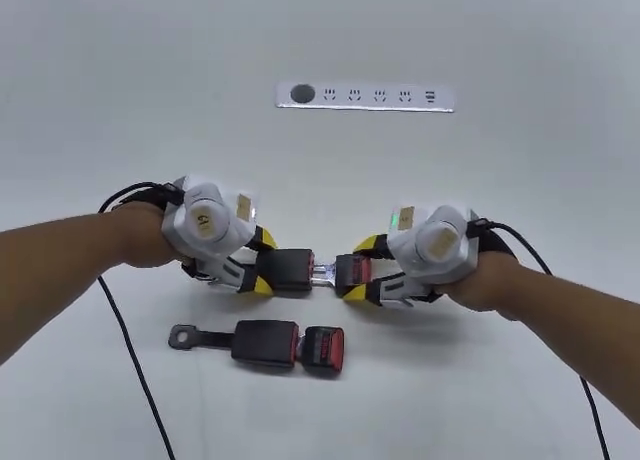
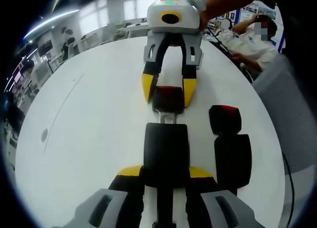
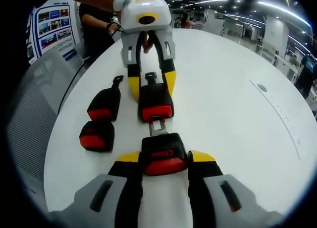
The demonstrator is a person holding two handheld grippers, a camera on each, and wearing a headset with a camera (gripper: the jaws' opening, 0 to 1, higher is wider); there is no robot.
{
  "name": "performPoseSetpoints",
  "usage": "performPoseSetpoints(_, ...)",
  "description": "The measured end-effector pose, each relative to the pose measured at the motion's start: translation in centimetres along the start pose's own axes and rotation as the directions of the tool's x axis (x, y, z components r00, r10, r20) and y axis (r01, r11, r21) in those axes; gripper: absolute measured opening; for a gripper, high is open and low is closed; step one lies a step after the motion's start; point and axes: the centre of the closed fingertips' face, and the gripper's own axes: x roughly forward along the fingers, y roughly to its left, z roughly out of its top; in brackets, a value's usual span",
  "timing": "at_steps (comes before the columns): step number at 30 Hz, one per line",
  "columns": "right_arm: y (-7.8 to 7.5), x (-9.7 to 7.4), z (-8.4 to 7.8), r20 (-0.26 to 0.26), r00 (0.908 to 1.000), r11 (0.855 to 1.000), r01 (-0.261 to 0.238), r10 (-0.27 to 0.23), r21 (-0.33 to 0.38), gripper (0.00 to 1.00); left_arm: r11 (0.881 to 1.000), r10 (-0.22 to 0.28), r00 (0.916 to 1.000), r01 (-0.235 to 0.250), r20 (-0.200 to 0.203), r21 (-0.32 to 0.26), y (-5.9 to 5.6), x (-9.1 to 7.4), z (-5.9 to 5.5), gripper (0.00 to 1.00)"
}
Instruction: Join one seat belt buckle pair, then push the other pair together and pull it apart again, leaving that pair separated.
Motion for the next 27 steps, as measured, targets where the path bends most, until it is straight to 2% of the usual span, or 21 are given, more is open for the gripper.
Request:
performPoseSetpoints(10,-0.3,-1.6,-1.5,-0.004,1.0,1.0,-0.003,0.003,0.002,0.34,1.0,0.001,1.0,-0.001,-0.004,-0.009,0.2,0.0,-0.3,0.33)
performPoseSetpoints(16,-0.7,-2.6,-2.7,-0.003,1.0,1.0,0.005,-0.005,0.006,0.34,1.0,0.004,1.0,-0.004,-0.007,-0.015,0.1,0.0,-0.1,0.33)
performPoseSetpoints(23,-0.7,-4.7,-4.1,-0.003,1.0,1.0,0.009,-0.009,0.02,0.34,1.0,0.006,0.9999,-0.006,-0.012,-0.023,0.0,-0.1,-0.1,0.33)
performPoseSetpoints(27,-1.5,-5.3,-5.1,-0.019,0.9996,1.0,0.019,-0.019,0.022,0.34,1.0,0.005,0.9999,-0.006,-0.015,-0.022,0.0,-0.1,-0.1,0.33)
